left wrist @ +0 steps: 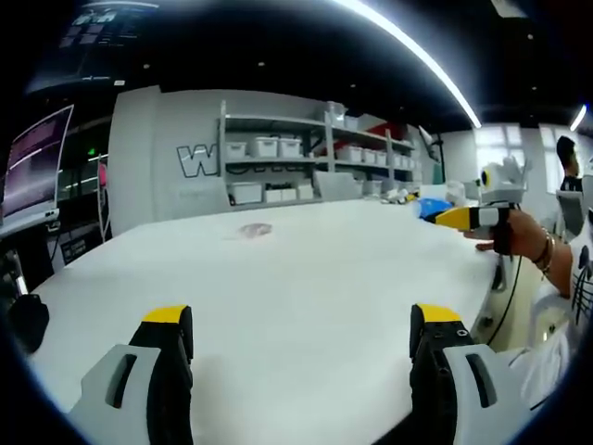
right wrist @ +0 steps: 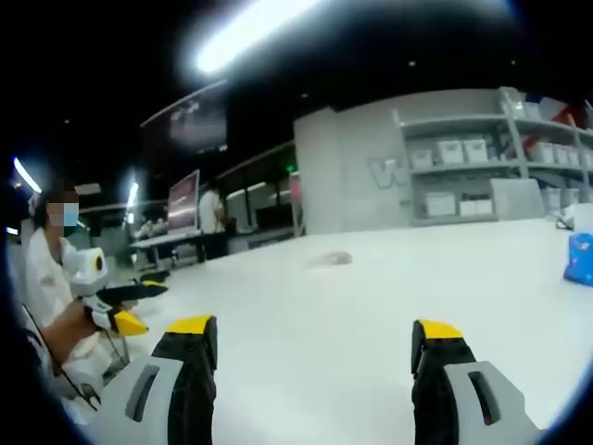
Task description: Open the resealable bag by pulling the two sides of the seal apart until the entire bag opening is separated and visibly accessible.
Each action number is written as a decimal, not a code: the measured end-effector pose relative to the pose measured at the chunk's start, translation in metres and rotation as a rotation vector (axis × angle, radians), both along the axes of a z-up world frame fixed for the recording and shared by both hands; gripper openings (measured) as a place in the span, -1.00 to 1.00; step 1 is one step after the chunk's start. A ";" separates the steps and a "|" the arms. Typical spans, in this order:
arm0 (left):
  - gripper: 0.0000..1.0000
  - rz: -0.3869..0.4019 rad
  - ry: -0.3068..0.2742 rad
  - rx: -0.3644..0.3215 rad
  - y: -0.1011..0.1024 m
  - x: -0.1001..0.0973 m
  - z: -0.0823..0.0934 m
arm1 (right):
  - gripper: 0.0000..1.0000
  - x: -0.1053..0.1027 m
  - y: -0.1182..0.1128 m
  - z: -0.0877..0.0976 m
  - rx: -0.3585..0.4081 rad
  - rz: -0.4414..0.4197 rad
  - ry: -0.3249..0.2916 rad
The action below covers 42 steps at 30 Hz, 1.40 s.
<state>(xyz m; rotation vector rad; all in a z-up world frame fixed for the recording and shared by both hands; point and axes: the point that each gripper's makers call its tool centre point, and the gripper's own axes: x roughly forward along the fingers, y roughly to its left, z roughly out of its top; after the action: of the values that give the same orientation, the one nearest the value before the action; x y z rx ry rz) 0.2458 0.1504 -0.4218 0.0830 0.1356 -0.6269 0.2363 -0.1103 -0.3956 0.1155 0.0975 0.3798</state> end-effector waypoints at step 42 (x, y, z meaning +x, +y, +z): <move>0.88 0.053 0.055 -0.002 0.010 0.006 0.004 | 0.74 -0.003 -0.005 0.003 0.001 0.007 0.002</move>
<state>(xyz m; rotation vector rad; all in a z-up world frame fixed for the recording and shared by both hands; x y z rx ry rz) 0.2516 0.1601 -0.4181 0.0604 0.1895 -0.5768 0.2337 -0.1154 -0.3925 0.1168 0.0999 0.3868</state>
